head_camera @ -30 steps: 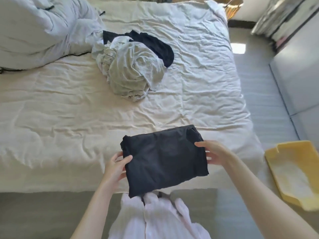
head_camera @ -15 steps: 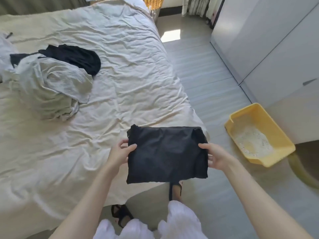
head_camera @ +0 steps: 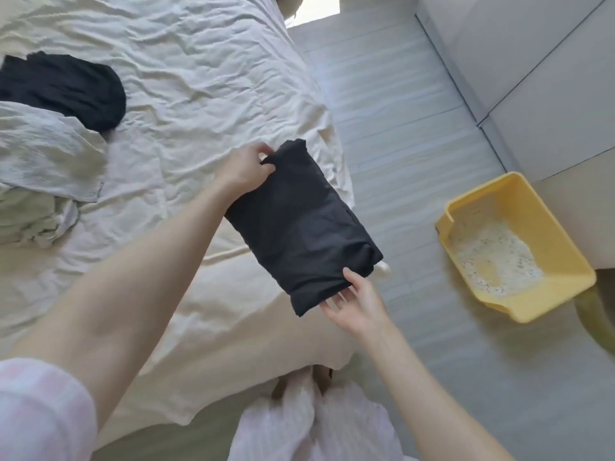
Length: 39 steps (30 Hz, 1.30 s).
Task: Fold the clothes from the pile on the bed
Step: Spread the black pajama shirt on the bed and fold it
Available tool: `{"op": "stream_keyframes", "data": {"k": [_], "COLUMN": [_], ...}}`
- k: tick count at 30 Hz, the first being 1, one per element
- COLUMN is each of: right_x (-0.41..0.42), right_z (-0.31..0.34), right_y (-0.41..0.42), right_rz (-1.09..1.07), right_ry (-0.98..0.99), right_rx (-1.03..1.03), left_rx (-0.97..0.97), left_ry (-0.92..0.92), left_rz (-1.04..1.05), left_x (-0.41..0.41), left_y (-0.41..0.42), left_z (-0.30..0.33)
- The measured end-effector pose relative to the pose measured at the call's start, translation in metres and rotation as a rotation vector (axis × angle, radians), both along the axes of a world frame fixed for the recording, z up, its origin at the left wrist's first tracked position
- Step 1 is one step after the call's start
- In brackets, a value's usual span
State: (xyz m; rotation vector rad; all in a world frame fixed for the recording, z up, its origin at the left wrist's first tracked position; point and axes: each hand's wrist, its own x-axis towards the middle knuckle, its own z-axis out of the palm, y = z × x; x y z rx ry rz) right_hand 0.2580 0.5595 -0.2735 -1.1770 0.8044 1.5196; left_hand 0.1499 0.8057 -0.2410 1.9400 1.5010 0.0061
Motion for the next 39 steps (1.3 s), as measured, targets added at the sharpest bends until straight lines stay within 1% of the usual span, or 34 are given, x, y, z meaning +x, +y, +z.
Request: {"op": "stream_keyframes", "data": {"k": [3,5,7,9,11,13,14,16,18,20,23,25,27,30,32,34,36,37,39], "right_x": [0.006,0.011,0.021,0.036,0.052,0.068,0.074,0.083,0.083,0.076,0.066,0.064,0.065,0.067,0.065,0.062,0.058,0.055,0.046], "right_z": [-0.029,-0.045,-0.058,-0.066,-0.071,-0.081,-0.089,-0.108,-0.125,-0.136,-0.14,-0.138,-0.135,-0.134,-0.131,-0.123,-0.11,-0.101,-0.079], "right_y": [0.007,0.004,0.001,0.007,0.028,0.062,0.082,0.123,0.156,0.174,0.184,0.185,0.186,0.181,0.173,0.161,0.148,0.141,0.13], "right_rz": [0.167,0.354,0.502,0.608,0.706,0.8,0.856,1.009,1.154,1.18,1.065,1.023,1.048,1.145,1.228,1.321,1.458,1.518,1.607], "right_ry": [-0.01,-0.125,-0.391,-0.717,-0.997,-1.173,-1.202,-1.177,-1.131,-1.106,-1.16,-1.202,-1.22,-1.21,-1.249,-1.318,-1.414,-1.472,-1.582], "right_rx": [-0.059,-0.137,-0.226,-0.257,-0.23,-0.139,-0.071,0.04,0.094,0.134,0.101,0.113,0.122,0.124,0.163,0.207,0.235,0.253,0.315], "left_rx": [0.009,-0.023,-0.057,-0.062,-0.097,-0.215,-0.293,-0.399,-0.41,-0.345,-0.168,-0.063,-0.074,-0.258,-0.308,-0.305,-0.291,-0.255,-0.118], "left_ry": [-0.016,-0.03,-0.021,-0.032,-0.076,-0.141,-0.191,-0.299,-0.386,-0.428,-0.426,-0.411,-0.387,-0.316,-0.219,-0.13,-0.025,0.031,0.102], "left_rz": [-0.027,-0.048,-0.036,0.058,0.248,0.506,0.614,0.742,0.797,0.782,0.692,0.653,0.609,0.456,0.354,0.286,0.253,0.243,0.207], "left_x": [0.017,0.014,0.001,-0.016,-0.029,-0.037,-0.04,-0.041,-0.039,-0.034,-0.029,-0.03,-0.035,-0.043,-0.049,-0.056,-0.066,-0.072,-0.086], "left_y": [0.008,-0.006,-0.027,-0.045,-0.054,-0.053,-0.049,-0.039,-0.03,-0.022,-0.008,0.003,0.01,-0.005,-0.027,-0.047,-0.066,-0.076,-0.093], "left_z": [-0.039,-0.064,-0.086,-0.105,-0.122,-0.138,-0.147,-0.163,-0.176,-0.184,-0.181,-0.174,-0.169,-0.168,-0.169,-0.166,-0.154,-0.144,-0.118]}}
